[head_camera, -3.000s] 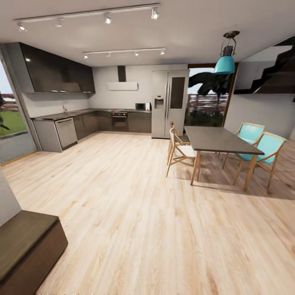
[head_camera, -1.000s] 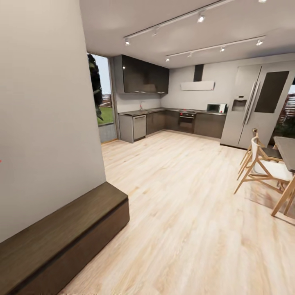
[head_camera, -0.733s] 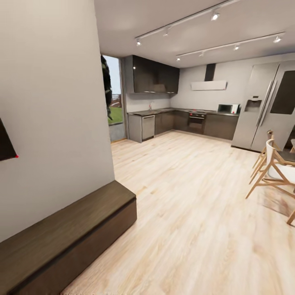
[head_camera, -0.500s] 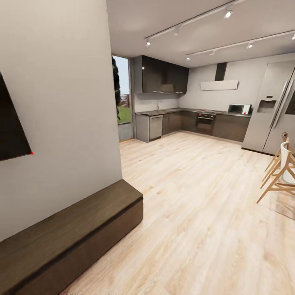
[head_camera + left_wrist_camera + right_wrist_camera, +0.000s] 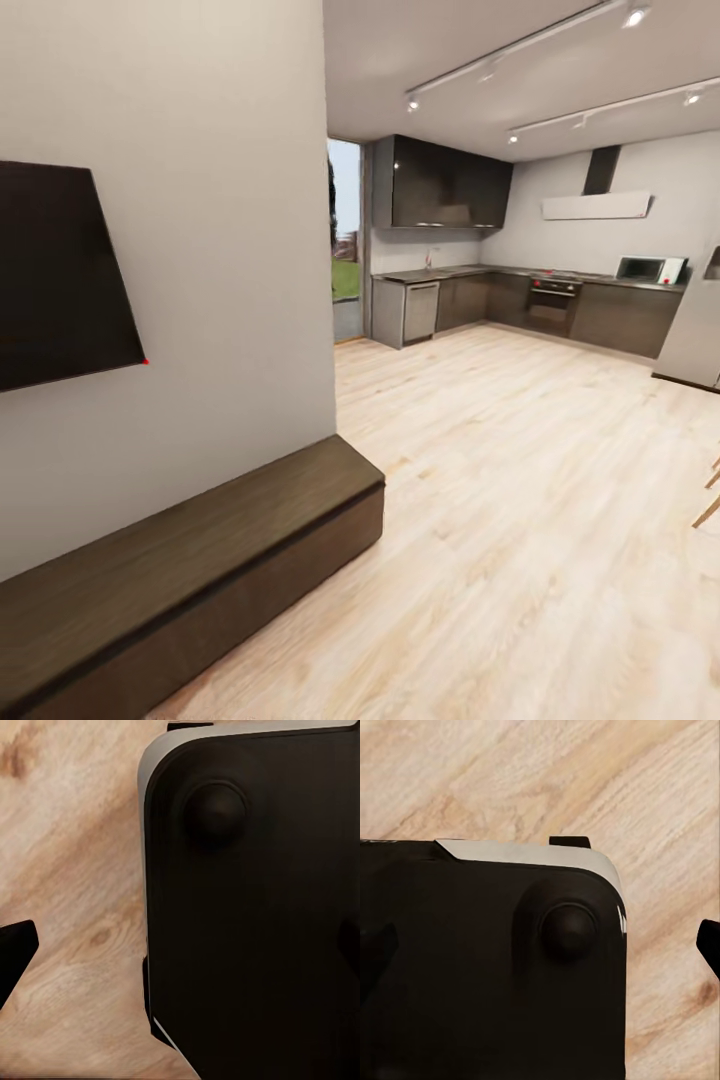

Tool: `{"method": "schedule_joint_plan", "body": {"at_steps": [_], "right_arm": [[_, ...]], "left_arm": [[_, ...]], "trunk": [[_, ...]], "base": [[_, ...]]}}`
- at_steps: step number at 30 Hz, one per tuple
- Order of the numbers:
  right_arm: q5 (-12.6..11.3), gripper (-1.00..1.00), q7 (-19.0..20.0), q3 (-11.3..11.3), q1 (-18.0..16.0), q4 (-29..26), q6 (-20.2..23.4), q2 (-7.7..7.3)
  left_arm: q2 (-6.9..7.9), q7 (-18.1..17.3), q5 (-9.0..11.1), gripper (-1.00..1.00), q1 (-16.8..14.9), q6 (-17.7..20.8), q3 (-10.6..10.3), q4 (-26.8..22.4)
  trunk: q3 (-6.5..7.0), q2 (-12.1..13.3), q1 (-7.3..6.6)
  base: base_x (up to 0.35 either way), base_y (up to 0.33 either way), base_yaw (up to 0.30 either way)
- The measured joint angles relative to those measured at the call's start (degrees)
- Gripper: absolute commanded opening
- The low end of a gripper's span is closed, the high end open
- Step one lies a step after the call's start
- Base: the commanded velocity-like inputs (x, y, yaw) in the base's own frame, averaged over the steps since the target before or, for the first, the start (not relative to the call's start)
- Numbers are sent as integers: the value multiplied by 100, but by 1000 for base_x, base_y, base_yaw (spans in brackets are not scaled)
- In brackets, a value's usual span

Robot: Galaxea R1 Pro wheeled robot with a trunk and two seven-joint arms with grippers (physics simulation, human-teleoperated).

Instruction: Place each of the two pumpkins and all three candles from the living room inside a cabinet in the living room (use any cabinet), then make sure every cabinet is closed, and position the cauldron so it is next to a table in the living room.

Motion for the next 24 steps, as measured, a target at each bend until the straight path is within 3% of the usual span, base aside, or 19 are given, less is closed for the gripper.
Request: {"method": "schedule_joint_plan", "body": {"at_steps": [24], "right_arm": [[32, 100, 0, 0, 0, 8, -21, 8]], "left_arm": [[0, 0, 0, 100, 0, -1, 0, 0]], "trunk": [[0, 0, 0]], "base": [[0, 0, 277]]}}
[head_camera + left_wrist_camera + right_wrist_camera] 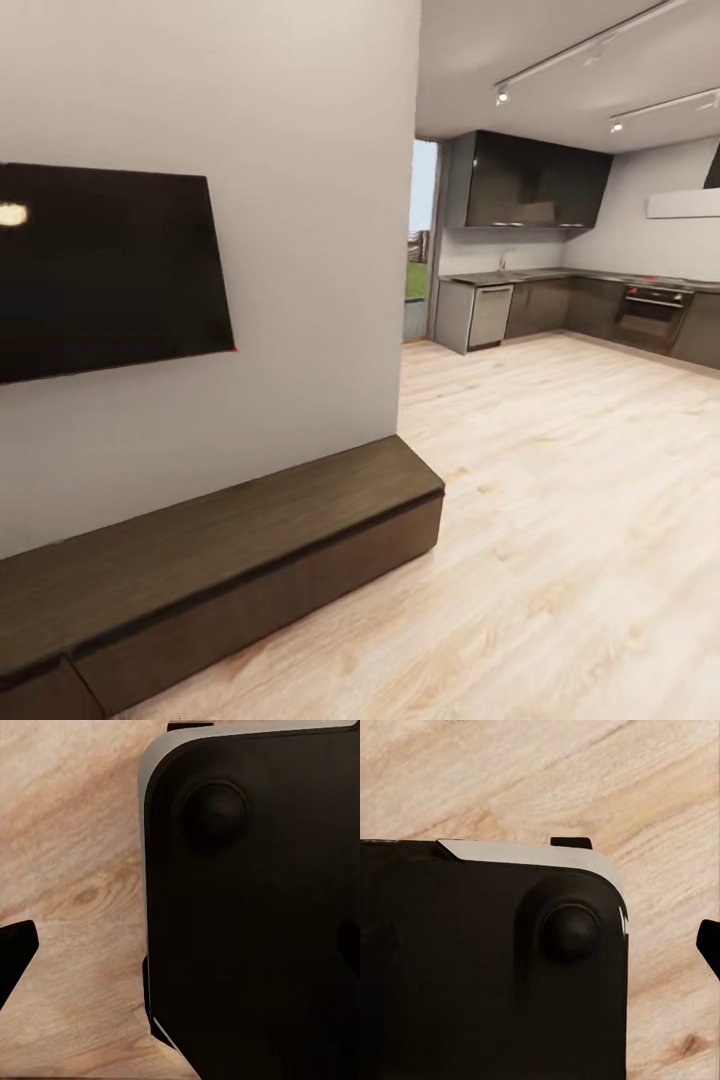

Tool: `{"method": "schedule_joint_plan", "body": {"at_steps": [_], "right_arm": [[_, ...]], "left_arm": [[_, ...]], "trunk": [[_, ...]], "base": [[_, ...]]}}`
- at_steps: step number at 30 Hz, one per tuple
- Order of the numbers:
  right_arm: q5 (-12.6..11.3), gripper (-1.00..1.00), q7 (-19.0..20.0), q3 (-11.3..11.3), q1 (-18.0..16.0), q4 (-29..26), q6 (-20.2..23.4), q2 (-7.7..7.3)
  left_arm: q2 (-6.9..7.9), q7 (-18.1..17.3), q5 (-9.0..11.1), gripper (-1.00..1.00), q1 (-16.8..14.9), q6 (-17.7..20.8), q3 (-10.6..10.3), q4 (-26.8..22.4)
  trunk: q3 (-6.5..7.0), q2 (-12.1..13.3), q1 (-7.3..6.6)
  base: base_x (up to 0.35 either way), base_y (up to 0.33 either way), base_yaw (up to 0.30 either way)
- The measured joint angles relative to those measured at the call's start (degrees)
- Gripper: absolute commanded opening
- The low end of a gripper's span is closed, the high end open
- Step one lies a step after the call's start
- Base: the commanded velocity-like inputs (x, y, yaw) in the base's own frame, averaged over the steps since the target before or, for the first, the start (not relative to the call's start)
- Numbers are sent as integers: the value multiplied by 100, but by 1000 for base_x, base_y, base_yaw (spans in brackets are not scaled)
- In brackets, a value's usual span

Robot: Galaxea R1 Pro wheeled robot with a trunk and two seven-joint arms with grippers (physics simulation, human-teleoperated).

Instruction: Place each of the two pumpkins and all three candles from the living room inside a cabinet in the living room (use any cabinet), then make sure every cabinet is closed, and position the cauldron so it is next to a table in the living room.

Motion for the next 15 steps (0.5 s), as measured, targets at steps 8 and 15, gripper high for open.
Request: {"method": "schedule_joint_plan", "body": {"at_steps": [8, 15], "right_arm": [[6, 100, 1, 0, 2, 0, 1, 4], [8, 100, 4, 0, 1, 0, 4, 1]], "left_arm": [[0, 0, 0, 100, 0, 1, 0, 0], [0, 0, 0, 100, 0, 1, 0, 0]], "trunk": [[0, 0, 0], [0, 0, 0]], "base": [[0, 0, 277], [0, 0, 277]]}}
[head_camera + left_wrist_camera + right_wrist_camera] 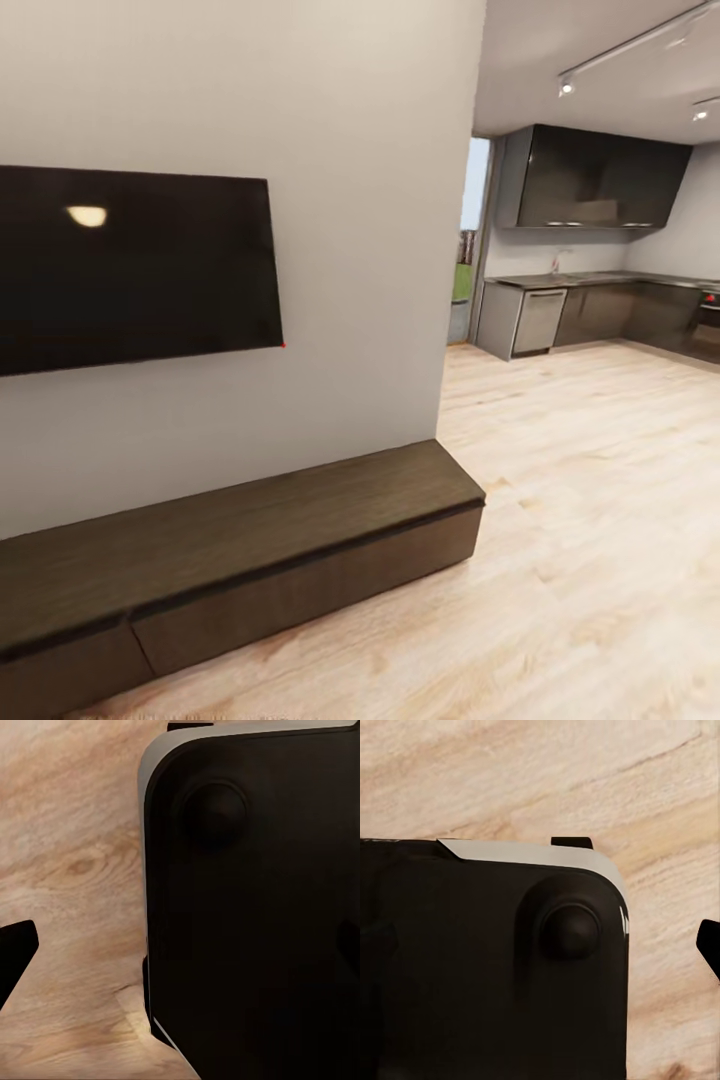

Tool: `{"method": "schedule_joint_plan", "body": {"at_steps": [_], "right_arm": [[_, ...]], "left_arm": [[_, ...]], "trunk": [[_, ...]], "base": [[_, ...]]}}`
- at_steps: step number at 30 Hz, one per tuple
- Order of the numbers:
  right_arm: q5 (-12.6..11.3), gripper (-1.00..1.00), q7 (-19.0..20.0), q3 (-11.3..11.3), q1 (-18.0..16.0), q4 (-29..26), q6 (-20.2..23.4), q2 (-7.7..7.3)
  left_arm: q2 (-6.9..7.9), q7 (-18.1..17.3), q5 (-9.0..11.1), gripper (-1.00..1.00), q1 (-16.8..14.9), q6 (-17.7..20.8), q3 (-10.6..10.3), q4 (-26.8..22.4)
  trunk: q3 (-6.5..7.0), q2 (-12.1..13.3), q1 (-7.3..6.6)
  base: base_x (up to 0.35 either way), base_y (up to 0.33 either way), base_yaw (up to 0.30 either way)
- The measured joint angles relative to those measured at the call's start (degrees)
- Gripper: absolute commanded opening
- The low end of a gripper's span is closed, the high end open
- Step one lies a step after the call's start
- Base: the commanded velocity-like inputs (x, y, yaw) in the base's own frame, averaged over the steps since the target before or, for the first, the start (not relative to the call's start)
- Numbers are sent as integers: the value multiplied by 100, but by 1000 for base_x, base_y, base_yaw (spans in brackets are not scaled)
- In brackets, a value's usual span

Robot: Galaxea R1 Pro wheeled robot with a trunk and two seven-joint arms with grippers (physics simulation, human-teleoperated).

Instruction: Place each of the two pumpkins and all three candles from the living room inside a cabinet in the living room (use any cabinet), then make sure every cabinet is closed, and position the cauldron so it is next to a table in the living room.

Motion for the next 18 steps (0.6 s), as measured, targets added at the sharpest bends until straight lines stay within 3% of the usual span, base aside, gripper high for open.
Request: {"method": "schedule_joint_plan", "body": {"at_steps": [18], "right_arm": [[6, 100, 4, 0, -1, 0, 7, 8]], "left_arm": [[0, 0, 0, 100, 0, -2, 0, 0]], "trunk": [[0, 0, 0]], "base": [[0, 0, 277]]}}
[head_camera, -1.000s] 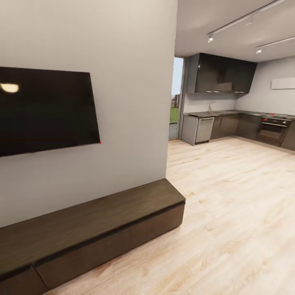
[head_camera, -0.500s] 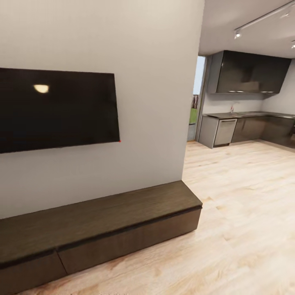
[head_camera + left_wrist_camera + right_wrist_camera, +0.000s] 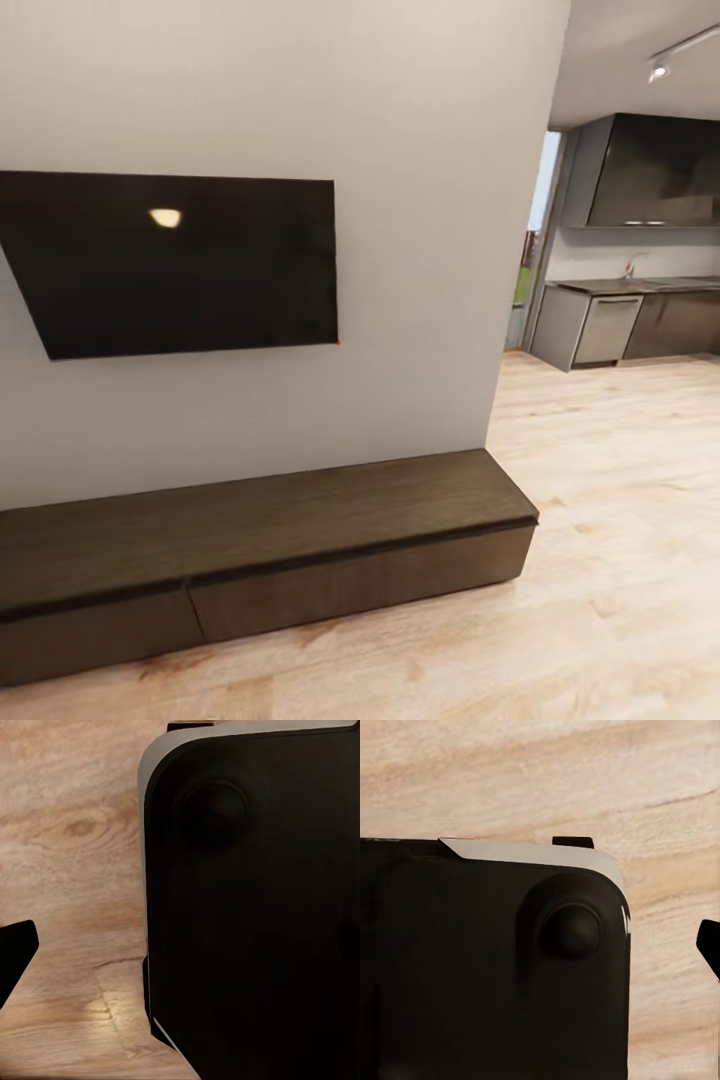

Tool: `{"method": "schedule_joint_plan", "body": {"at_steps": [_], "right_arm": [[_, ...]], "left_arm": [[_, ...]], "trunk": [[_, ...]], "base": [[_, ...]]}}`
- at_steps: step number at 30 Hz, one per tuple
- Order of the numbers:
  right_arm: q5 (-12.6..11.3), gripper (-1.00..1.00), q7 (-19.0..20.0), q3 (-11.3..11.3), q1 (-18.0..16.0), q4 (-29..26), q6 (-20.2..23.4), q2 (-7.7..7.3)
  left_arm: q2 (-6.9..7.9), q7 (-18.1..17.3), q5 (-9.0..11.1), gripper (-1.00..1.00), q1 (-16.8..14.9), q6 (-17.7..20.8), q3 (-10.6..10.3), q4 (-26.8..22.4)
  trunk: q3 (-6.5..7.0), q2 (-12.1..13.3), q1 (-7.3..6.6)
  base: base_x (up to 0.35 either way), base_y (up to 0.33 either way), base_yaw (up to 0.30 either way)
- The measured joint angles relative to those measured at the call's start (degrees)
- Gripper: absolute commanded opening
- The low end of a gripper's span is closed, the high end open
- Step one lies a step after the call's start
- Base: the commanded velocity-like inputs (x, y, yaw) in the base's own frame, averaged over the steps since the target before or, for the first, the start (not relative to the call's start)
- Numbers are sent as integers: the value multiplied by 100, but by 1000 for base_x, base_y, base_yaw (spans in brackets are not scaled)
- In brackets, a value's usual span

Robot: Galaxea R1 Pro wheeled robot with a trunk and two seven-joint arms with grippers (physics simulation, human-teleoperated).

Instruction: Place each of the two pumpkins and all three candles from the living room inside a cabinet in the living room (use any cabinet), then make sure every cabinet is closed, and position the cauldron so it is next to a table in the living room.

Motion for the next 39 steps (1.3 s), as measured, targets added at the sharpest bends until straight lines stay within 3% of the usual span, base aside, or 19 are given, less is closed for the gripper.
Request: {"method": "schedule_joint_plan", "body": {"at_steps": [20, 25, 39], "right_arm": [[-23, 100, -2, 0, 2, -9, 20, -9], [-15, 100, 32, 1, 3, -8, 38, -15], [-8, 100, 71, 9, 2, -8, 42, -14]], "left_arm": [[0, -7, 15, 100, 0, -1, 18, 0], [-49, -12, 16, 100, 0, 2, 31, 0], [43, -71, -13, 100, -8, 6, 4, -9]], "trunk": [[0, 0, 0], [0, 0, 0], [5, 0, 0]], "base": [[0, 0, 263], [0, 0, 42], [3, 70, -113]]}}
